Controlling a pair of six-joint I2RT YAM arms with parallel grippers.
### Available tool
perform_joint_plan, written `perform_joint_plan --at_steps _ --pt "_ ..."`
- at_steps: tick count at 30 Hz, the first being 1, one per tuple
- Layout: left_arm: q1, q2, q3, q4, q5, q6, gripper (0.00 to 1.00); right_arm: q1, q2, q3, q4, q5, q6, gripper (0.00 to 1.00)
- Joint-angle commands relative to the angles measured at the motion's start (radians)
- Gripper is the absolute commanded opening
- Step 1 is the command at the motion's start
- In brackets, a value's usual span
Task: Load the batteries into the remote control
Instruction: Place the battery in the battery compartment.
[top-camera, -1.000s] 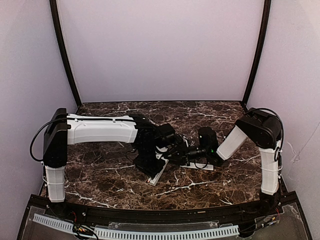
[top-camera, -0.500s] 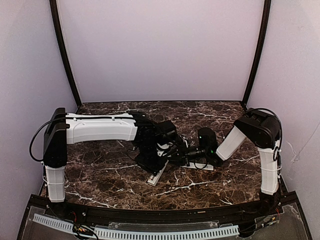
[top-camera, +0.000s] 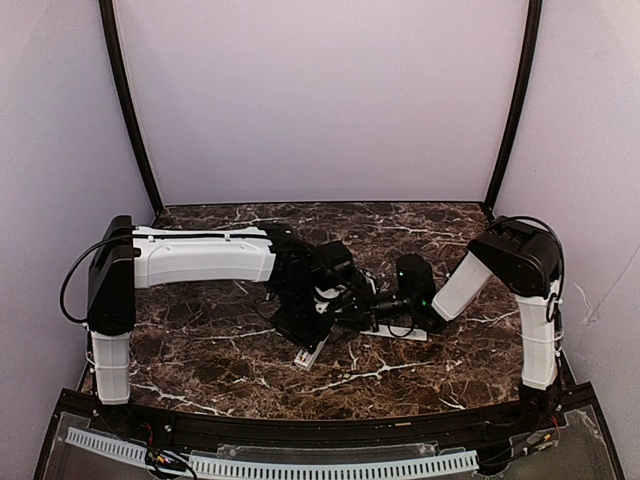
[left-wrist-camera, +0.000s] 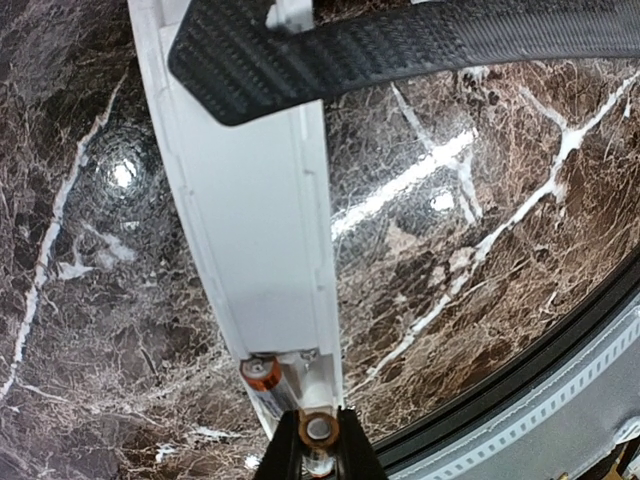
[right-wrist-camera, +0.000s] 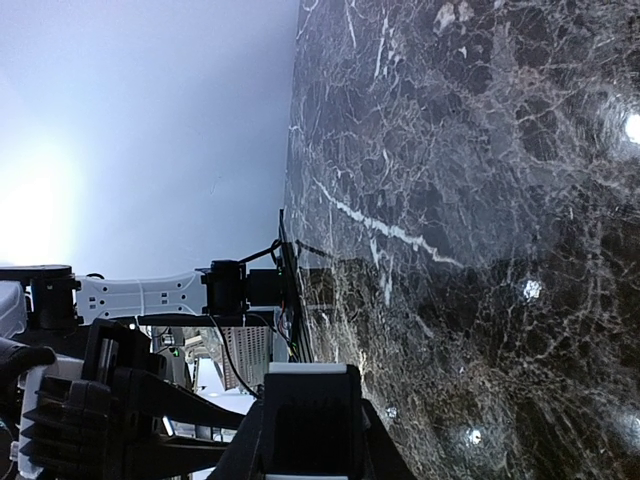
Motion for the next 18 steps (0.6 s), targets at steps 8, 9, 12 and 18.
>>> perform_joint_plan --at_steps 8,9,12,18 --pt "0.004 0.015 0.019 -0.019 -0.019 0.010 0.17 0.006 0.024 0.015 0.080 -0.020 0.030 0.00" --pt "0.004 0.014 0.020 -0.020 -0.021 0.009 0.18 0.006 0.024 0.015 0.083 -0.020 0.031 0.00" --pt "0.004 0.014 0.022 -0.021 -0.023 0.009 0.19 0.006 0.023 0.015 0.085 -0.020 0.032 0.00" --pt "0.004 0.013 0.051 -0.040 -0.024 0.015 0.24 0.006 0.028 0.013 0.086 -0.024 0.030 0.00"
